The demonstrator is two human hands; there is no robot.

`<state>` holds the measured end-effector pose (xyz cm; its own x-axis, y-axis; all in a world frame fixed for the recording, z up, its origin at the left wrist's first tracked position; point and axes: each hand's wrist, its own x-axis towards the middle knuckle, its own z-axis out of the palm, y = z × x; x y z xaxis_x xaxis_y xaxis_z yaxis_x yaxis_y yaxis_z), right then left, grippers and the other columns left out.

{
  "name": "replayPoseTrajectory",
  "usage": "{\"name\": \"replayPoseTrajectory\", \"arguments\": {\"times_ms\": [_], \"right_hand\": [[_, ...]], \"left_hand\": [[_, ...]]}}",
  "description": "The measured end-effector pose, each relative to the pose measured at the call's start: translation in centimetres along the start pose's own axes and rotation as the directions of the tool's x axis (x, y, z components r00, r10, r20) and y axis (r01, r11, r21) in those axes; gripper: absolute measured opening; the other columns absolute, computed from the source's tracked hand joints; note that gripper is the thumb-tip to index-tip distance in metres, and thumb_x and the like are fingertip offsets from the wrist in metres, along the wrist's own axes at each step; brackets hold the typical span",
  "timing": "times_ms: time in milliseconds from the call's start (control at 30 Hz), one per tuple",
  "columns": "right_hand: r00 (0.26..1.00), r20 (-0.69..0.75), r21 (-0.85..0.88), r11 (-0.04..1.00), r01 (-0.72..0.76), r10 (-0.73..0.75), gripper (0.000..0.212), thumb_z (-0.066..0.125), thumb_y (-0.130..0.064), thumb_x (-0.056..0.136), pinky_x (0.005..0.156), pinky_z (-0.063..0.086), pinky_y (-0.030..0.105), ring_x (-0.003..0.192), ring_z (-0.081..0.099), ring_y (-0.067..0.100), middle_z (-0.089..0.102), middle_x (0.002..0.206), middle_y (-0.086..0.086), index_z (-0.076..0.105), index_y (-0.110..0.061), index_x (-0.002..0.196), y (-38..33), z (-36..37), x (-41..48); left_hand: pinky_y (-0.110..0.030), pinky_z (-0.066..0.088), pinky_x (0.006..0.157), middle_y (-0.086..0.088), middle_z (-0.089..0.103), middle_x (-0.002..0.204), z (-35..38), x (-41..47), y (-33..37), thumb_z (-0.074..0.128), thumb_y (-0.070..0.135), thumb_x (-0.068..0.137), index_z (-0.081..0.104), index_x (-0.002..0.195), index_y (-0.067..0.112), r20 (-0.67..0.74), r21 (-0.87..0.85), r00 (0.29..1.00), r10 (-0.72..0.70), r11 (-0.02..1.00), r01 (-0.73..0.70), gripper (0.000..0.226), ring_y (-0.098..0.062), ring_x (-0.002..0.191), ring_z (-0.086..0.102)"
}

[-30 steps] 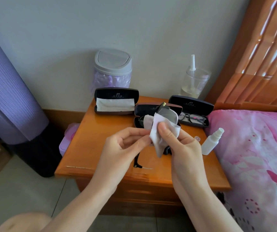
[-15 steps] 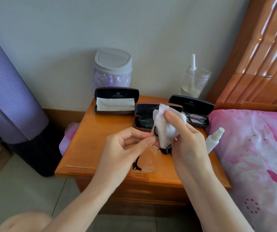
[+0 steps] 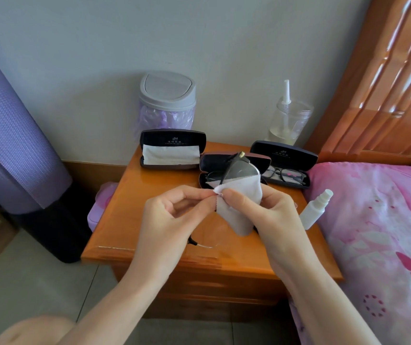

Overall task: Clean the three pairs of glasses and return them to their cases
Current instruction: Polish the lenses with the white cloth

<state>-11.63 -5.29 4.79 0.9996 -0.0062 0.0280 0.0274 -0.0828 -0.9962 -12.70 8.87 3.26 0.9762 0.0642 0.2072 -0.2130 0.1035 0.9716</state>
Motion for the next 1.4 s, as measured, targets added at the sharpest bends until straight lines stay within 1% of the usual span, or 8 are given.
{"name": "replayPoseTrajectory", "arguments": {"times_ms": [233,333,567,733,867,1033,1233,1400], "right_hand": [[1.000,-0.013,0.061,0.998,-0.004,0.005,0.035,0.070,-0.039,0.063,0.061,0.053,0.020,0.075,0.065,0.011,0.070,0.079,0.003,0.073,-0.012,0.085,0.5,-0.1,-0.1],[0.999,-0.044,0.151,0.988,-0.014,0.021,0.035,0.071,-0.037,0.063,0.059,0.050,0.019,0.072,0.064,0.011,0.068,0.073,0.003,0.073,-0.008,0.081,0.6,0.4,0.1],[0.985,-0.136,0.320,0.946,-0.055,0.103,0.033,0.080,-0.031,0.066,0.067,0.052,0.030,0.085,0.065,0.023,0.069,0.084,0.008,0.074,-0.008,0.089,0.4,0.7,0.9],[0.973,-0.172,0.392,0.917,-0.074,0.152,0.038,0.073,-0.029,0.075,0.059,0.051,0.026,0.085,0.063,0.023,0.066,0.092,0.012,0.070,-0.003,0.103,0.0,0.8,0.9],[0.966,-0.189,0.427,0.901,-0.082,0.178,0.033,0.067,-0.027,0.080,0.065,0.054,0.030,0.093,0.064,0.026,0.067,0.100,0.015,0.069,-0.005,0.105,0.2,1.0,0.9],[0.980,-0.147,0.361,0.930,-0.075,0.136,0.035,0.073,-0.032,0.076,0.073,0.054,0.031,0.091,0.066,0.023,0.069,0.090,0.008,0.072,-0.007,0.100,0.6,1.0,0.9],[0.996,-0.029,0.194,0.978,-0.072,0.079,0.041,0.070,-0.040,0.066,0.059,0.051,0.018,0.076,0.066,0.009,0.071,0.083,0.002,0.073,-0.009,0.095,0.9,0.7,-0.1],[0.999,-0.017,0.184,0.982,-0.038,0.042,0.035,0.069,-0.037,0.067,0.057,0.050,0.016,0.072,0.065,0.006,0.070,0.078,-0.003,0.073,-0.010,0.089,0.7,0.4,-0.2]], "left_hand": [[-0.004,0.046,0.062,0.014,0.074,0.073,0.0,0.1,0.1,0.069,0.012,0.076,0.071,0.079,0.020,0.055,0.032,0.998,-0.012,0.999,0.011,0.008,0.004,0.076,0.068],[-0.005,0.047,0.063,0.012,0.074,0.074,-0.1,0.2,0.2,0.069,0.020,0.073,0.072,0.078,0.020,0.071,0.054,0.997,0.001,0.999,-0.004,0.006,0.001,0.076,0.069],[-0.008,0.049,0.068,0.010,0.075,0.079,-0.1,0.3,-0.1,0.069,0.027,0.069,0.073,0.080,0.020,0.095,0.088,0.996,0.004,0.996,-0.012,0.013,-0.002,0.079,0.070],[-0.006,0.048,0.067,0.015,0.074,0.079,0.1,0.2,-0.1,0.067,0.030,0.067,0.071,0.079,0.025,0.082,0.093,0.997,0.005,0.996,-0.013,0.013,0.002,0.079,0.068],[-0.005,0.047,0.066,0.017,0.074,0.078,0.3,0.2,-0.2,0.068,0.026,0.070,0.071,0.079,0.026,0.079,0.091,0.997,-0.004,0.996,-0.003,0.009,0.004,0.079,0.068],[-0.005,0.048,0.065,0.012,0.074,0.078,0.2,0.1,-0.3,0.070,0.019,0.074,0.072,0.080,0.023,0.050,0.081,0.999,-0.008,0.997,0.004,0.007,0.002,0.079,0.068],[-0.006,0.047,0.063,0.008,0.075,0.076,0.0,0.1,0.0,0.069,0.027,0.067,0.073,0.081,0.021,-0.016,-0.030,0.997,-0.072,0.997,0.071,0.016,0.000,0.077,0.069],[-0.006,0.048,0.065,0.010,0.075,0.077,-0.1,0.2,0.1,0.068,0.030,0.067,0.073,0.082,0.023,0.004,-0.006,0.998,-0.069,0.998,0.069,0.017,0.001,0.079,0.069]]}}
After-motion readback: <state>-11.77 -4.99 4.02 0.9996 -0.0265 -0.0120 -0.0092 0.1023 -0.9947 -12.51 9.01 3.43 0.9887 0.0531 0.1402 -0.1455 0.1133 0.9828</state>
